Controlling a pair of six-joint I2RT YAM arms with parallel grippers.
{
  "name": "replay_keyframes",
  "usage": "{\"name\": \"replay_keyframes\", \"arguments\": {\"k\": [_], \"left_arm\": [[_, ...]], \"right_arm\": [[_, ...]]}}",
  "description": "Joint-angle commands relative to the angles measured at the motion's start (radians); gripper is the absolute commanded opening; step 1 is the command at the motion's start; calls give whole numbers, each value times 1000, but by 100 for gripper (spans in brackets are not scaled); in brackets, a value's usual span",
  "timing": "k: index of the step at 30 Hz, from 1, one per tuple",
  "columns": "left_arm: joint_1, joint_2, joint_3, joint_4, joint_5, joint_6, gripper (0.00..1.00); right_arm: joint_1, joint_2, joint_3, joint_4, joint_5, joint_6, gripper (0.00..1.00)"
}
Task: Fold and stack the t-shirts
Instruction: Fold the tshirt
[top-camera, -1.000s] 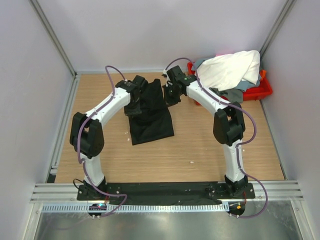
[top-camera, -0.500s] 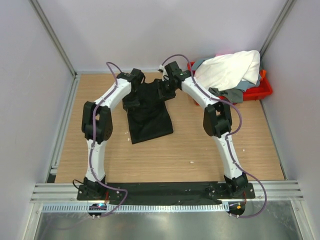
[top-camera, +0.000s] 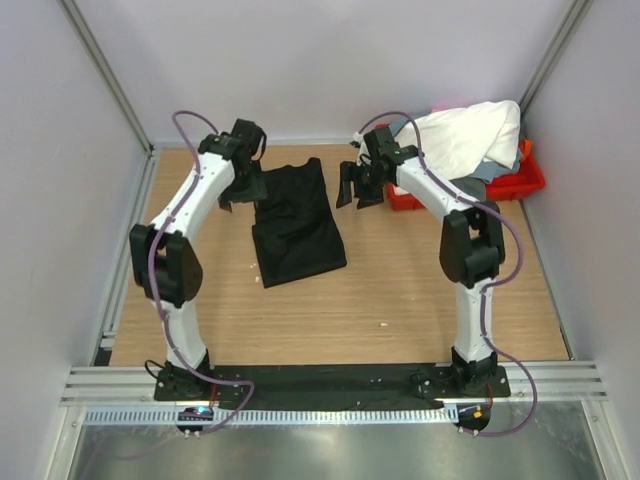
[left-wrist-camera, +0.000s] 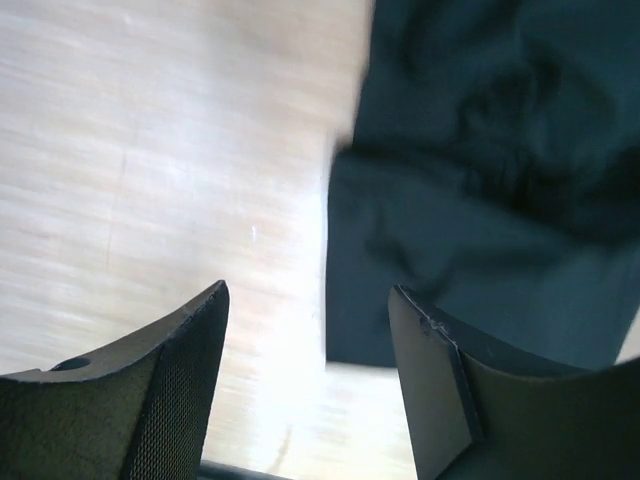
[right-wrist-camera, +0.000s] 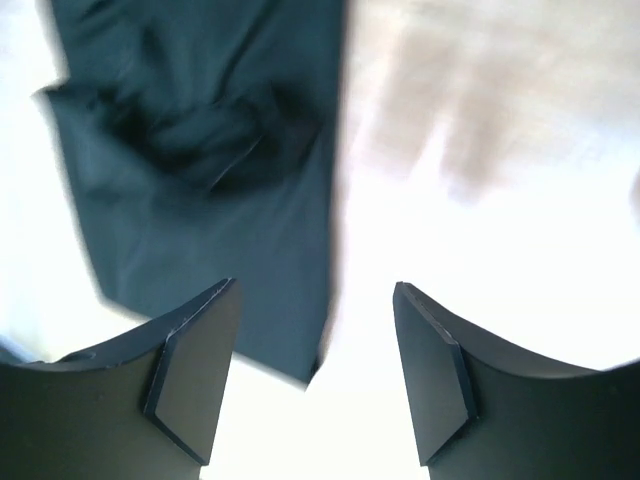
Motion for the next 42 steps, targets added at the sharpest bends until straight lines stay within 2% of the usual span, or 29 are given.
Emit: {"name": "replay_keyframes", "arguments": {"k": [1,2,8,12,19,23,26,30,33,37,42], "left_arm": [[-97,-161,-200,97,-4,-51,66],[-138,-213,-299,134,-4,-62,65],[-235,-364,-637,278,37,-172,64],[-238,-488,-796,350,70,-221,67],[-241,-577,-1033,488,126,-296,68],[-241,-582,-1109,561,157,-326,68],[-241,-574,-1158,619,165,-352,67],[-243,-568,-1185,656,134,-358,66],[-243,-569,-1193,667,110,-358,64],[-243,-603,-1202,686,105,-358,62],[-241,-637,-1212,691,45,-352,64]], "right_arm": [[23,-206,-182,165,-55,40,69],[24,-223,-276,183,-80,46,69],[31,-295,-541,295,-132,87,69],[47,-317,-638,340,-151,100,69],[63,-326,-761,413,-151,136,69],[70,-313,-772,429,-149,146,66],[75,-312,-780,436,-154,152,61],[78,-304,-787,447,-155,152,47],[80,-297,-790,449,-155,149,43],[80,-280,-787,453,-157,150,42],[83,-258,-783,458,-155,149,41]]}}
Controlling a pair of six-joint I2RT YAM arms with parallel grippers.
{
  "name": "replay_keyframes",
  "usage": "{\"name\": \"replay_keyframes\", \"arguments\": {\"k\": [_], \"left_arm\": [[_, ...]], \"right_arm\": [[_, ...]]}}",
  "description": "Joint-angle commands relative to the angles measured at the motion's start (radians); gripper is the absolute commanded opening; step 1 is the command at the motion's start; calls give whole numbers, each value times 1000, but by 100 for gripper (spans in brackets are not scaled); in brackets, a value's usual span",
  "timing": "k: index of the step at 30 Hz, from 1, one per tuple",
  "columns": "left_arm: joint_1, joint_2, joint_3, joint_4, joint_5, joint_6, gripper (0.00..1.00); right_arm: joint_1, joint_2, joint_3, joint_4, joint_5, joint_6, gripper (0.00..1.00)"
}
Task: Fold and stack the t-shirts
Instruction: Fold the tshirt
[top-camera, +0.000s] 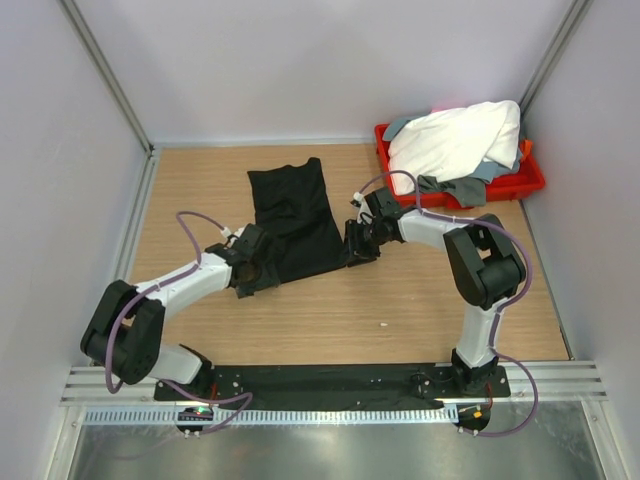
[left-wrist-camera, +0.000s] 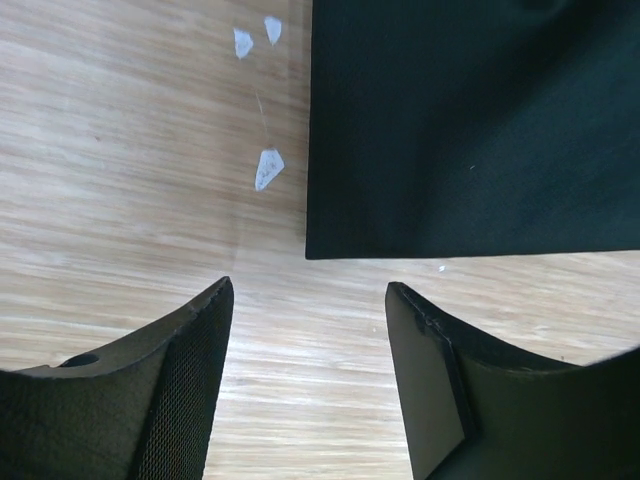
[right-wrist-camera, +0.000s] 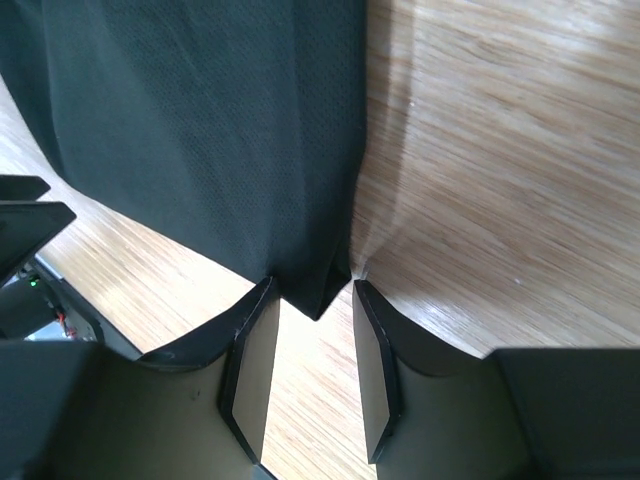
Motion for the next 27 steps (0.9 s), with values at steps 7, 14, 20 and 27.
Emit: {"name": "replay_keyframes", "arguments": {"k": [7,14,20,27], "left_arm": [[-1,45,-4,119,-72,9,56],[-2,123,-19,190,-55,10,32],[-4,113,-35,214,-54,10,4],[-70,-2,-31,97,-72,-17,0]], "right_arm": [[9,62,12,27,11,-5,36],[11,91,9,35,2,-14,22],[11,98,-5,41,-7,-20,4],[32,-18,-105,65,-1,15,1]]}}
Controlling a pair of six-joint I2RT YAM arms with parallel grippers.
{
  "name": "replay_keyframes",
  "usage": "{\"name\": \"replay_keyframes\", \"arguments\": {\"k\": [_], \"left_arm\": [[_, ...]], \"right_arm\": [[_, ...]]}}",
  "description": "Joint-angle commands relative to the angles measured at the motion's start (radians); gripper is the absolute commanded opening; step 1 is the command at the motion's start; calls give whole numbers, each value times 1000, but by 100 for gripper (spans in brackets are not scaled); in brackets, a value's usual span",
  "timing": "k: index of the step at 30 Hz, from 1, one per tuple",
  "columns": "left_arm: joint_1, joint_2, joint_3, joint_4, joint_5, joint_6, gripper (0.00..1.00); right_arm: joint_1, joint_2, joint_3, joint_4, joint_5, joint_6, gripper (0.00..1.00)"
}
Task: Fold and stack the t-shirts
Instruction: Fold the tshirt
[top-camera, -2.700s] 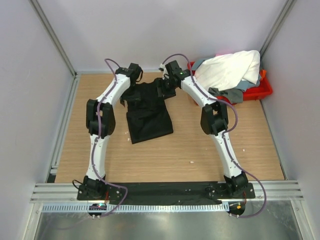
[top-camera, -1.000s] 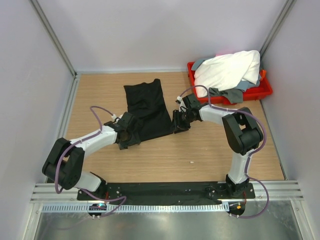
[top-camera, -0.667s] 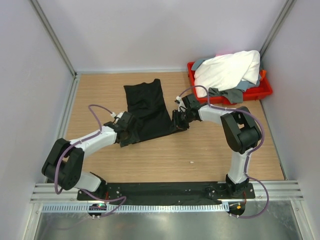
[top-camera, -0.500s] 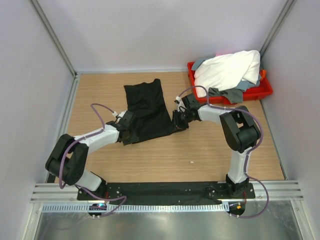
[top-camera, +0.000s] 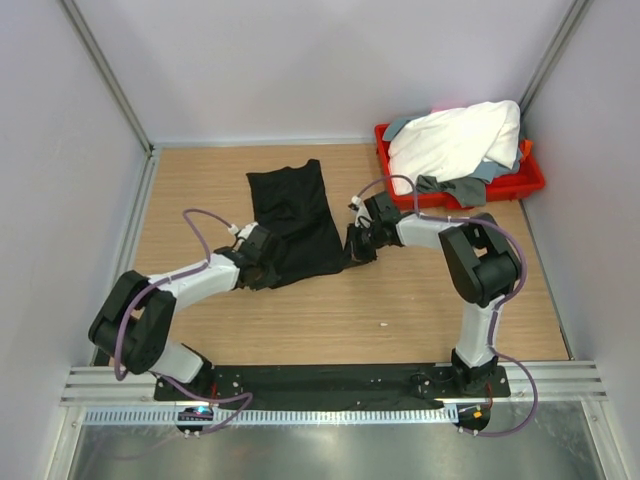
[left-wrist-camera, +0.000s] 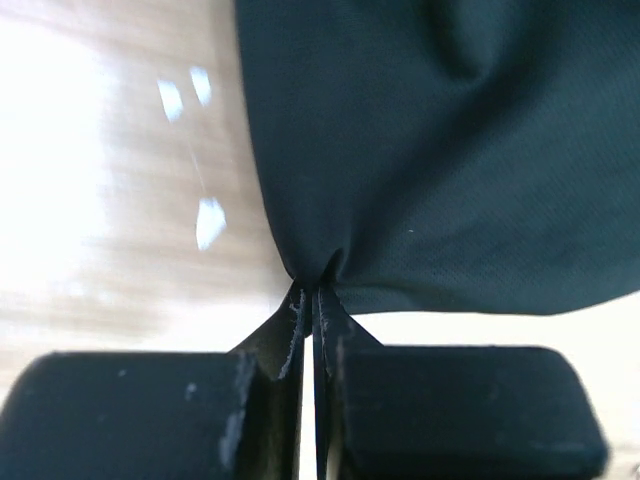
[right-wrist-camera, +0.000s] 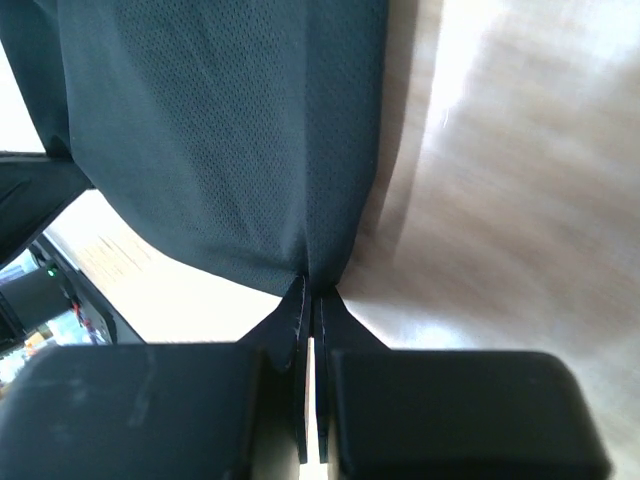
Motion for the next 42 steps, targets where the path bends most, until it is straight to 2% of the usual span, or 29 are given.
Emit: {"name": "replay_keyframes", "arguments": {"k": [1,4,8,12,14,17,21,23,25,29,33,36,42], "left_arm": [[-51,-80,-10,-108,-20,-30,0],[-112,-183,-17,-204,-43,-76,0],[-192,-340,-21,-380,-68,-171,0],[-238,-461,-33,-501,-46,-233,0],[-258,-507,-46,-543,-31,-251,0],[-286,-542,-50,-573,-17,-272,0],[-303,-567,2,-619,-23,-277,0],[-303,-558,76,-655,-44,-263,0],[-301,-519,138,-679,-69,-233,0],[-301,-401,354,-754,-124,-155,1],[-300,-273,500,-797,-198,-92,0],[-284,-217,560,-799,-221,-58,0],[-228,-167,591,-764,-177,-6,0]], "right_arm": [[42,-76,-97,-24,68,7,2],[91,-188,-169,-32,102,44,2],[213,-370,-289,-70,246,122,2],[252,-597,-445,-84,295,242,2],[264,-726,-470,-119,309,289,1],[275,-831,-479,-168,318,314,1],[273,-823,-397,-231,326,283,1],[273,-814,-349,-273,340,269,1],[273,-800,-260,-300,387,245,1],[269,-733,-71,-425,471,184,1],[243,-641,77,-454,481,141,1],[211,-584,121,-446,459,128,1],[181,-533,136,-429,421,114,1]]}}
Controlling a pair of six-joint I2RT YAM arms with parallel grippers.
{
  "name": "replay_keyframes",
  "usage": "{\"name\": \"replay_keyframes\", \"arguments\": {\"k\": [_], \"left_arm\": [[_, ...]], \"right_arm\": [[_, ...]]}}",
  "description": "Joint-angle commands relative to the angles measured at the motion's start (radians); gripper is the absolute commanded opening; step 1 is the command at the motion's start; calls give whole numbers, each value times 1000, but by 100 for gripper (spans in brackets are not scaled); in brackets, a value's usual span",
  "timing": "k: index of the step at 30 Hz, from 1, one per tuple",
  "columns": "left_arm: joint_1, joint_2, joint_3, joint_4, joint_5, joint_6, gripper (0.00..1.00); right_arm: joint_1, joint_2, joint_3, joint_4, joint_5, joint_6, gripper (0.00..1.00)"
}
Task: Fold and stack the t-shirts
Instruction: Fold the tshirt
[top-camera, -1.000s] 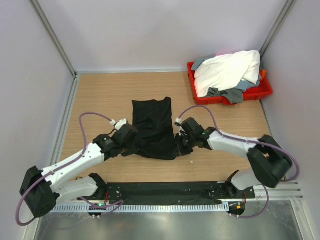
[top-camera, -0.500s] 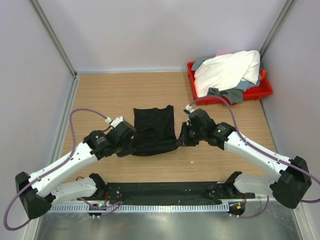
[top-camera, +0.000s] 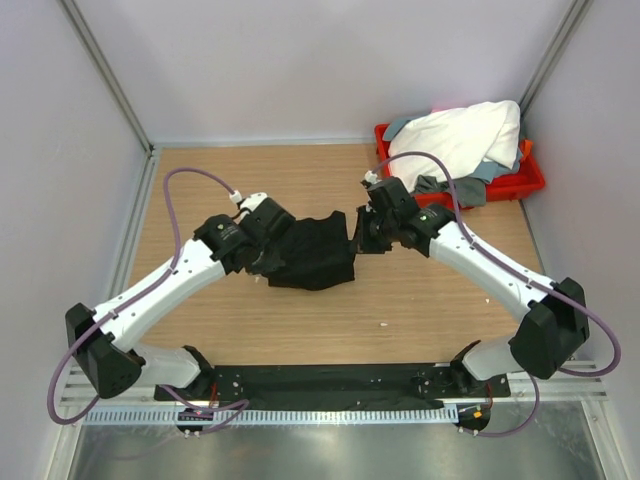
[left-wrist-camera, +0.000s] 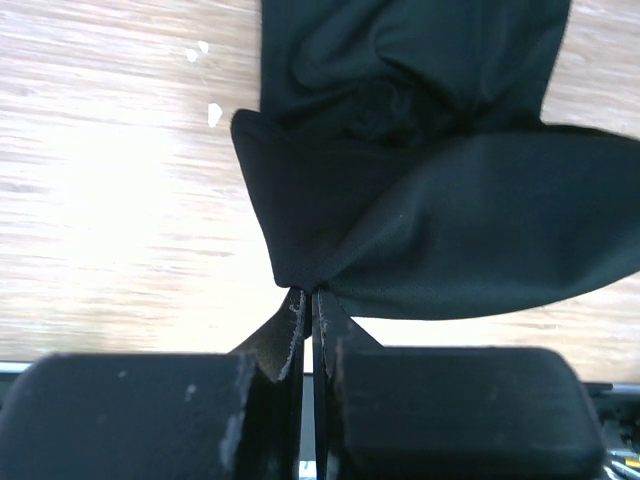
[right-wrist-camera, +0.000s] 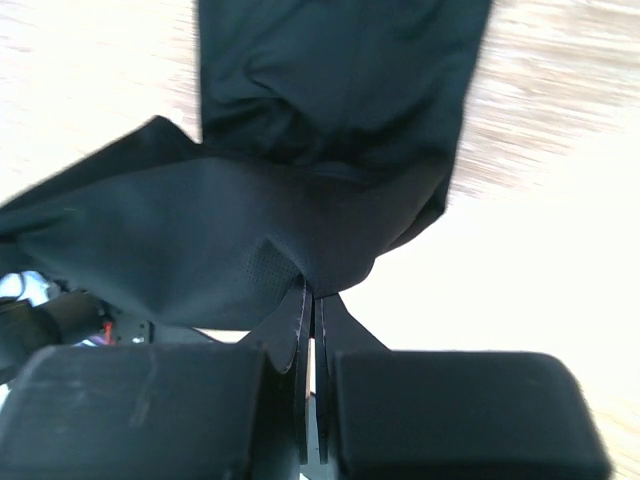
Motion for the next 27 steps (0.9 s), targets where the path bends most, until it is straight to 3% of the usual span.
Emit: {"name": "replay_keyframes", "arguments": {"k": [1,7,18,27], "left_arm": [[24,5,40,-15,-14,51,0],[29,-41,-17,7,43,40,0],[3,-232,-362,109,230,-47,0],[-16,-293,-421,100,232,-75,0]], "right_arm": [[-6,-2,36,-14,-16,-31,1],[-6,-76,-42,-29,-54,-20,1],[32,-262,-416,98,-182,98,1],[42,-290,-418,73,-151,89,1]]}}
